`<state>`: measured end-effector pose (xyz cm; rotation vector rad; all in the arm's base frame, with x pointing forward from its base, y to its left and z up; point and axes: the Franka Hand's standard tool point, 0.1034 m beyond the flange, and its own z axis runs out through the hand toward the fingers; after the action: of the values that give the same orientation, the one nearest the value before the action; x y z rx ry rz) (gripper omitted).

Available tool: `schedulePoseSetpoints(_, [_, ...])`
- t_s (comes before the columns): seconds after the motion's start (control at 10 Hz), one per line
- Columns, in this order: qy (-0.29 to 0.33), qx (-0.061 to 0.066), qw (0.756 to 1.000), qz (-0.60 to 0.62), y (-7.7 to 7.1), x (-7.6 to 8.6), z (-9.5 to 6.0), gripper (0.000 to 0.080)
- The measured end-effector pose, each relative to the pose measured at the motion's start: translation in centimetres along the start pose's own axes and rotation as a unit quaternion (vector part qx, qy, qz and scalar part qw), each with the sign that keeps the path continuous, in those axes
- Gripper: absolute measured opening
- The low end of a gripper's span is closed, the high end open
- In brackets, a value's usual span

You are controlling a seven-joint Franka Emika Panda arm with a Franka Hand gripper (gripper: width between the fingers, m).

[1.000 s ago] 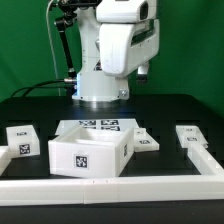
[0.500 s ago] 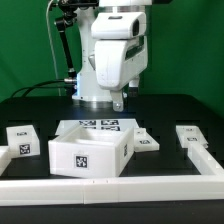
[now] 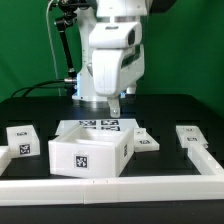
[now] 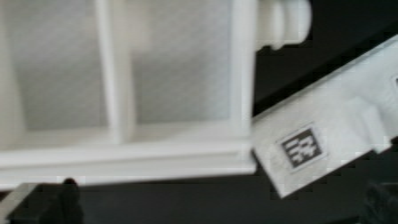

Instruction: Assemble cabinet

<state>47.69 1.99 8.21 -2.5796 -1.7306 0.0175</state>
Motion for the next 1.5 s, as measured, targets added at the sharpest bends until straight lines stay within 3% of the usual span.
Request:
schedulePoseSetpoints(0.3, [0.003,0.001,1.000,0.005,-1.0,-0.9,2.4,0.0797])
schedulePoseSetpoints(0.7, [0.001,0.009,1.000,0.011,-1.2,-1.5,4.1,0.0797])
schedulePoseSetpoints(1.1, [0.000,0.016,1.000,0.017,-0.7,-1.4,5.5,0.0797])
schedulePoseSetpoints(1.3, [0.000,0.016,1.000,0.026,-0.4,-1.3,5.5,0.0797])
schedulePoseSetpoints(1.4, [0.000,0.015,0.999,0.030,-0.4,-1.2,5.5,0.0708])
schedulePoseSetpoints(1.5, [0.000,0.016,0.999,0.030,-0.5,-1.3,5.5,0.0708])
